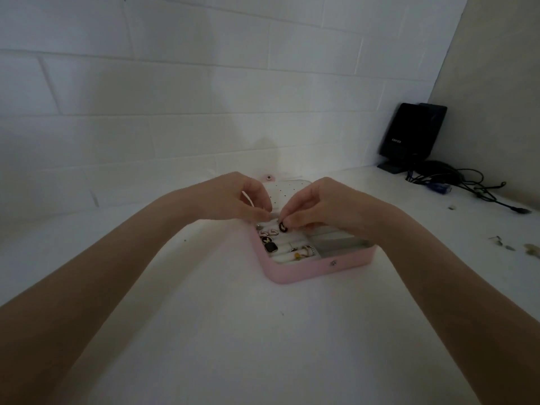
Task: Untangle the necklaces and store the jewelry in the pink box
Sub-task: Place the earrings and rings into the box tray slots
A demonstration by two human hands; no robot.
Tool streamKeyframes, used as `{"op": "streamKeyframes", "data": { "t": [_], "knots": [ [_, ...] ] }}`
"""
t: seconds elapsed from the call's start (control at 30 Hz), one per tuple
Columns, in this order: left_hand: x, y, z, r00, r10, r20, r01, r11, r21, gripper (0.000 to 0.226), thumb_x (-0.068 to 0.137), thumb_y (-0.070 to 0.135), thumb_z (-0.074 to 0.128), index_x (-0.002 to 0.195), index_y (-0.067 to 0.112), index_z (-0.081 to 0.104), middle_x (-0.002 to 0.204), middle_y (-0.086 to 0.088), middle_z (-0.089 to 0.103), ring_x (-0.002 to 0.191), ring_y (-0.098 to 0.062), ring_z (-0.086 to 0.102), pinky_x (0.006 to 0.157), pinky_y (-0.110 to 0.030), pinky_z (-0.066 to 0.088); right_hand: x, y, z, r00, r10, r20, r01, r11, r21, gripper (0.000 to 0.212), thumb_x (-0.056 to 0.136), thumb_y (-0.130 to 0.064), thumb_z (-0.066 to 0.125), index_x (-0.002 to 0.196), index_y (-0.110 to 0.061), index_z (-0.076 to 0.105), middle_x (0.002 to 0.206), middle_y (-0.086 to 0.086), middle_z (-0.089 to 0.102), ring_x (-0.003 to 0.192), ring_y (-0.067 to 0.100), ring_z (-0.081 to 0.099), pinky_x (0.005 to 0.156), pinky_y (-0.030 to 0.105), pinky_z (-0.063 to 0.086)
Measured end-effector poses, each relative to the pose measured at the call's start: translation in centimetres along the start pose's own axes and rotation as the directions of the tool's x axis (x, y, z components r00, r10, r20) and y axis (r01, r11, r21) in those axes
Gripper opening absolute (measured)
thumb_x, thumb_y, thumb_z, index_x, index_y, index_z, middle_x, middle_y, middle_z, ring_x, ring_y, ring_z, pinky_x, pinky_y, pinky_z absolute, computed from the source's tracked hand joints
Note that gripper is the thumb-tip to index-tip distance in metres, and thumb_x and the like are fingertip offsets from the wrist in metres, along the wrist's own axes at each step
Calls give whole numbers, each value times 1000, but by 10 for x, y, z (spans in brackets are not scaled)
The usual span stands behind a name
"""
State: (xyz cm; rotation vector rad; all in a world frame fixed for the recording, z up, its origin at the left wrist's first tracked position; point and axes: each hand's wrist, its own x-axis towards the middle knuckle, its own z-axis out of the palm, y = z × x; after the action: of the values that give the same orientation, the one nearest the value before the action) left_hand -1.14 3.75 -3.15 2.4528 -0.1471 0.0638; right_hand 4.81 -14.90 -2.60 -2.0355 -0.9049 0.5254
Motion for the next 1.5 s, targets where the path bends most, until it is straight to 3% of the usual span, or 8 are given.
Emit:
{"op": "streamKeyframes", "data": {
  "t": [0.13,0.27,0.4,0.83,1.07,1.23,1.37,1.5],
  "knots": [
    [2,-3,1,998,-28,61,26,999,36,16,79,22,73,92,16,67,90,7,66,85,-13,64,84,-32,50,5,-5,3,997,60,45,-53,989,-138,12,76,-6,73,73,-17,73,75,6,67,60,4,52,51,11,41],
    [4,-6,1,996,-23,80,20,999,41,16,81,11,68,94,20,62,93,9,62,84,-10,60,79,-24,48,10,-8,7,995,93,25,-86,976,-202,12,75,-8,74,70,-19,73,62,1,59,44,1,41,45,12,35],
    [5,-6,0,994,-23,105,20,999,31,23,81,4,67,96,20,63,93,12,61,82,-6,60,81,-24,48,13,-10,10,990,139,35,-127,965,-231,10,74,-13,76,70,-21,73,63,2,55,55,11,37,44,15,31],
    [3,-3,0,992,-10,125,3,998,55,25,82,7,67,93,28,61,105,0,62,92,-16,61,85,-29,48,19,-4,15,989,149,17,-142,966,-218,12,72,-10,77,66,-16,68,72,10,55,68,22,41,49,21,32],
    [4,-4,0,991,-14,130,6,998,67,25,81,8,67,94,29,61,104,1,61,92,-15,61,86,-29,48,21,-5,14,990,136,27,-124,954,-273,17,74,-12,76,64,-20,65,64,0,56,53,9,43,44,16,32],
    [7,-7,-4,997,-59,51,60,998,-21,17,86,6,60,100,15,65,91,4,60,79,-12,60,63,-7,47,16,-8,-7,991,132,6,-130,980,-149,8,82,-9,68,75,-12,67,66,1,61,53,9,48,48,16,40],
    [18,1,-12,997,-83,-4,82,995,-48,15,88,5,59,98,13,66,88,3,62,72,-8,59,60,-6,47,24,-10,-21,988,145,-54,-151,979,-134,4,85,-8,64,81,-8,66,71,1,63,55,9,51,53,19,43],
    [45,38,-7,997,-19,76,16,999,42,16,88,6,58,99,15,64,98,-3,66,77,-7,59,64,-11,49,23,-4,-36,978,164,-127,-190,954,-231,6,86,-10,62,85,-6,67,76,3,66,59,10,55,57,20,46]
  ]
}}
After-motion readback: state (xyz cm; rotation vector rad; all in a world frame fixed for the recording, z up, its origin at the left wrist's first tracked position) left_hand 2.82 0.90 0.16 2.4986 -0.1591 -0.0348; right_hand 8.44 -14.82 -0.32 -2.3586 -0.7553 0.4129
